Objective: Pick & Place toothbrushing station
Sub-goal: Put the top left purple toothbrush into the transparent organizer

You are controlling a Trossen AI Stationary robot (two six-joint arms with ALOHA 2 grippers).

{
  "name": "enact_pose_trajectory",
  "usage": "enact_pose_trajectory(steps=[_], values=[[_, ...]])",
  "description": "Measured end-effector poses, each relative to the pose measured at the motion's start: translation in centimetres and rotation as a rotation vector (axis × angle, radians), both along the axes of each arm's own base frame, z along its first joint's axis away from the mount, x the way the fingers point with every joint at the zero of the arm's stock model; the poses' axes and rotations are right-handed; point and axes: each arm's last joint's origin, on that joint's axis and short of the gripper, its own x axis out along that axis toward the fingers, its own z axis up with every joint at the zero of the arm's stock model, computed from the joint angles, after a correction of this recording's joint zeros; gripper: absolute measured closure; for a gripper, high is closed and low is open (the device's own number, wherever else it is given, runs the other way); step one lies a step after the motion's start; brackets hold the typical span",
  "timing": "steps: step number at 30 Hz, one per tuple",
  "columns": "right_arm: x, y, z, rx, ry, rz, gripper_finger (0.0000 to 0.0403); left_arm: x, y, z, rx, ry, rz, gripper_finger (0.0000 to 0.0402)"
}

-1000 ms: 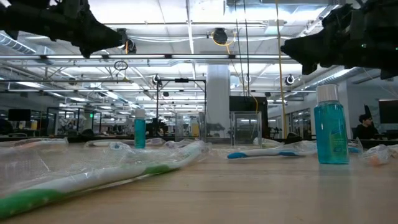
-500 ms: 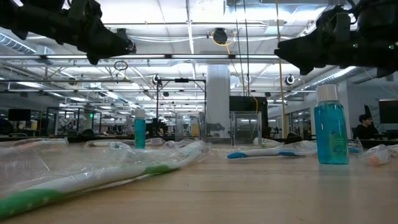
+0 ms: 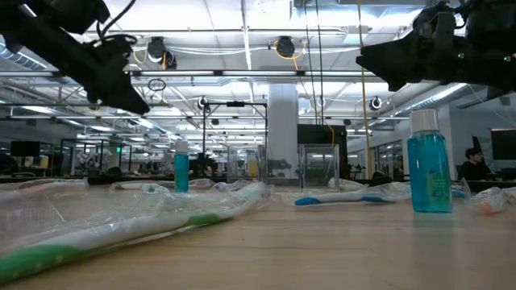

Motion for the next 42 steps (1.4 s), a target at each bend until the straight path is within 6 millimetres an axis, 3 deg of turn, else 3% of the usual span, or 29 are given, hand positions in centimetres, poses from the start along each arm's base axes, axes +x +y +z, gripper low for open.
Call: enact_pose_trajectory(steps=[9, 13, 18, 30, 35, 42], values=[[-0.1, 0.0, 0.4, -0.017, -0.039, -0.003, 0.0243, 1.0, 2.6, -2.3, -0.089, 0.126, 0.109, 0.0243], [-0.2, 0.0, 0.7, -0.023, -0.067, -0.003, 0.0243, 1.4, 3.6, -3.9, -0.175, 0.211, 0.097, 0.0243], [-0.2, 0.0, 0.9, -0.046, -0.086, -0.008, 0.0243, 2.4, 4.7, -5.1, -0.261, 0.186, 0.026, 0.0243], [-0.2, 0.0, 0.9, -0.056, -0.089, -0.011, 0.0243, 3.5, 6.9, -7.7, -0.253, 0.244, 0.019, 0.0243], [-0.2, 0.0, 0.9, -0.056, -0.089, -0.011, 0.0243, 4.3, 7.4, -8.0, -0.243, 0.179, -0.085, 0.0243], [-0.2, 0.0, 0.9, -0.058, -0.089, -0.012, 0.0243, 3.7, 7.9, -8.3, -0.265, 0.21, -0.024, 0.0243]])
